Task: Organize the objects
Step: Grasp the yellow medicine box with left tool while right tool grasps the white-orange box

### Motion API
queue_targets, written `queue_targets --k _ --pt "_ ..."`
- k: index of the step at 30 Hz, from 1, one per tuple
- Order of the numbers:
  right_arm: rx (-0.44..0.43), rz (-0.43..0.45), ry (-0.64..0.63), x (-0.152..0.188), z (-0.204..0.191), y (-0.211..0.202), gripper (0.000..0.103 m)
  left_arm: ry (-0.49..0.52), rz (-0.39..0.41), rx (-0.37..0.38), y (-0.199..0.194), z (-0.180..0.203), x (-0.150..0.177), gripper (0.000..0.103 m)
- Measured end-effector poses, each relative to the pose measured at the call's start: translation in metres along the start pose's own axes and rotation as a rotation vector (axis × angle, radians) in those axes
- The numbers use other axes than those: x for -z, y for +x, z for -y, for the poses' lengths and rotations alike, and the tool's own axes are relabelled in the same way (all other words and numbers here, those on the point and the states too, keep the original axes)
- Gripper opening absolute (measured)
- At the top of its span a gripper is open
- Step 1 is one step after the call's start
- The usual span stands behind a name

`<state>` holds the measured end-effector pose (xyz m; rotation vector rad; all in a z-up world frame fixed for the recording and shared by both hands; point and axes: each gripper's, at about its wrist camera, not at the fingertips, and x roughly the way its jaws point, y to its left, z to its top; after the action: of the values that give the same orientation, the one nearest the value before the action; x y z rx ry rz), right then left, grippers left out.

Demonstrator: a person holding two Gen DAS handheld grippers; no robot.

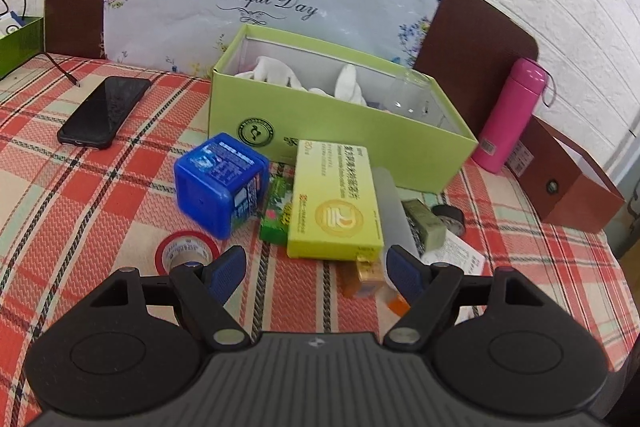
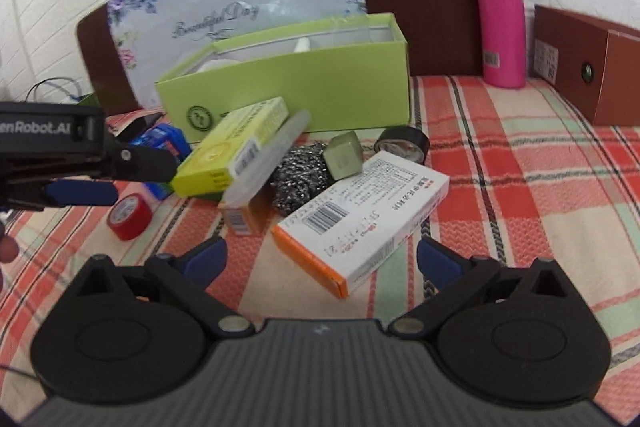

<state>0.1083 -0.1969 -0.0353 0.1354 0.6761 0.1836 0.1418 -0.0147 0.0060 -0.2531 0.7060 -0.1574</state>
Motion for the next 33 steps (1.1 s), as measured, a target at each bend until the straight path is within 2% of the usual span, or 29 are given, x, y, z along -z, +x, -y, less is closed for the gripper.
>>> queue_targets --k 6,8,13,19,23,24,25,28,29,30,33 --pt "0.077 0.006 0.014 -0.004 0.0 0.023 0.103 0.041 0.005 -0.001 0.026 0.013 -0.014 0.08" --pt "0.091 -0.002 0.029 -0.003 0.007 0.025 0.098 0.055 -0.008 -0.009 0.037 0.016 -0.017 0.08" --pt "0.096 0.005 0.018 0.001 0.025 0.013 0.09 0.069 -0.026 -0.024 0.057 0.018 -0.026 0.08" --pt "0.158 -0.008 -0.002 0.008 0.046 -0.001 0.09 0.092 -0.056 -0.041 0.076 0.02 -0.03 0.08" --pt "0.147 0.008 -0.002 0.004 0.047 -0.005 0.09 0.13 -0.049 -0.05 0.082 0.025 -0.031 0.08" --pt "0.147 0.01 -0.007 0.002 0.046 -0.004 0.09 0.14 -0.05 -0.054 0.083 0.025 -0.031 0.079" --pt "0.143 0.01 -0.01 0.0 0.045 -0.002 0.09 0.149 -0.052 -0.052 0.083 0.025 -0.031 0.07" --pt "0.138 0.011 -0.037 -0.006 0.041 0.005 0.09 0.166 -0.06 -0.043 0.077 0.024 -0.029 0.069" --pt "0.137 0.006 -0.049 -0.008 0.039 0.007 0.086 0.178 -0.063 -0.043 0.074 0.025 -0.027 0.069" --pt "0.13 -0.004 -0.056 -0.009 0.039 0.009 0.07 0.19 -0.065 -0.043 0.07 0.025 -0.025 0.069" --pt "0.12 -0.016 -0.059 -0.01 0.039 0.008 0.068 0.223 -0.066 -0.031 0.051 0.024 -0.016 0.069"
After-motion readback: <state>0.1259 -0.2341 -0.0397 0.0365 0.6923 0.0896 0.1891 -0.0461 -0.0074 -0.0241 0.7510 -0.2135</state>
